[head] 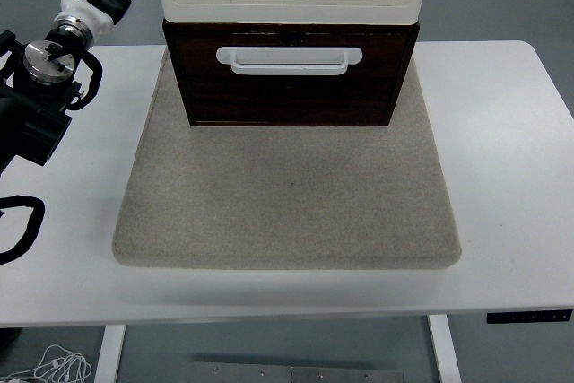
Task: Open the drawer under the combination cabinet
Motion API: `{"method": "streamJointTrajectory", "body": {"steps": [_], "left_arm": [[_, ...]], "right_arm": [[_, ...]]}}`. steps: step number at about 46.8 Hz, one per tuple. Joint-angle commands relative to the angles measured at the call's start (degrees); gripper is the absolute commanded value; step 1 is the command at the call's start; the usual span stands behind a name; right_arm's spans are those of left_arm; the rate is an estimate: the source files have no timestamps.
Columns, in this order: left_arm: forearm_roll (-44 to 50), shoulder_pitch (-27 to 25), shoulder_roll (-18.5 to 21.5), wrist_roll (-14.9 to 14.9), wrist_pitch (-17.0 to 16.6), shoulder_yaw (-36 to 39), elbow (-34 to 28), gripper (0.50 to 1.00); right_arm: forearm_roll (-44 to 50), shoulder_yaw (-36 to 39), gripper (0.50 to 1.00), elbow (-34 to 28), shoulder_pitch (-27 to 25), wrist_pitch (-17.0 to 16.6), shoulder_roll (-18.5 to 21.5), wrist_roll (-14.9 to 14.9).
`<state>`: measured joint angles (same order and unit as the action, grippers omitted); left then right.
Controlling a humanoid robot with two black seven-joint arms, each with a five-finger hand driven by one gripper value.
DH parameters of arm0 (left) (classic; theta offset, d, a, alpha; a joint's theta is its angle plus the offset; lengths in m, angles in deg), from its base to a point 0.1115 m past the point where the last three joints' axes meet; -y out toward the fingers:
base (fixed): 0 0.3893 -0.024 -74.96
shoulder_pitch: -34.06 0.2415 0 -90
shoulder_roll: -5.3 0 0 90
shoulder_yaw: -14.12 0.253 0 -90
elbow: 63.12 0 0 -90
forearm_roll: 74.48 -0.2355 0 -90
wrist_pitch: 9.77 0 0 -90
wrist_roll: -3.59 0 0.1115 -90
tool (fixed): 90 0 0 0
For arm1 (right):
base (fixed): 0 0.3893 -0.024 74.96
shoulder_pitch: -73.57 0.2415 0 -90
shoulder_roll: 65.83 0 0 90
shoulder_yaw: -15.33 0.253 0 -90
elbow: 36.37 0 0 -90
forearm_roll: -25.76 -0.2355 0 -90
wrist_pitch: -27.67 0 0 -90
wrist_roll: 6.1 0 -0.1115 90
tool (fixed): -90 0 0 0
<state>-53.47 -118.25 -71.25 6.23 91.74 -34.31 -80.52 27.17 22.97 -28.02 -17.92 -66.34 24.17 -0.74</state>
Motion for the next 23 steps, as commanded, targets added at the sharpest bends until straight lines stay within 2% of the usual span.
{"method": "streamJointTrajectory", "body": {"steps": [1,17,23], "left_arm": [[0.0,-0.09,0.0,0.0,-0.08,0.0,0.09,1.0],[0.61,-0.53,0.17,0.0,-0.08,-0.09,0.18,1.0],[0.7,-1.05,2.01,0.0,-0.08,-0.44,0.09,1.0]], "right_arm": [[0.0,0.0,0.926,0.0,0.0,-0.03,0.0,0.0],[0.0,0.0,0.926,0.0,0.0,0.05,0.0,0.0],[0.0,0.0,0.926,0.0,0.0,-0.03,0.0,0.0]]}}
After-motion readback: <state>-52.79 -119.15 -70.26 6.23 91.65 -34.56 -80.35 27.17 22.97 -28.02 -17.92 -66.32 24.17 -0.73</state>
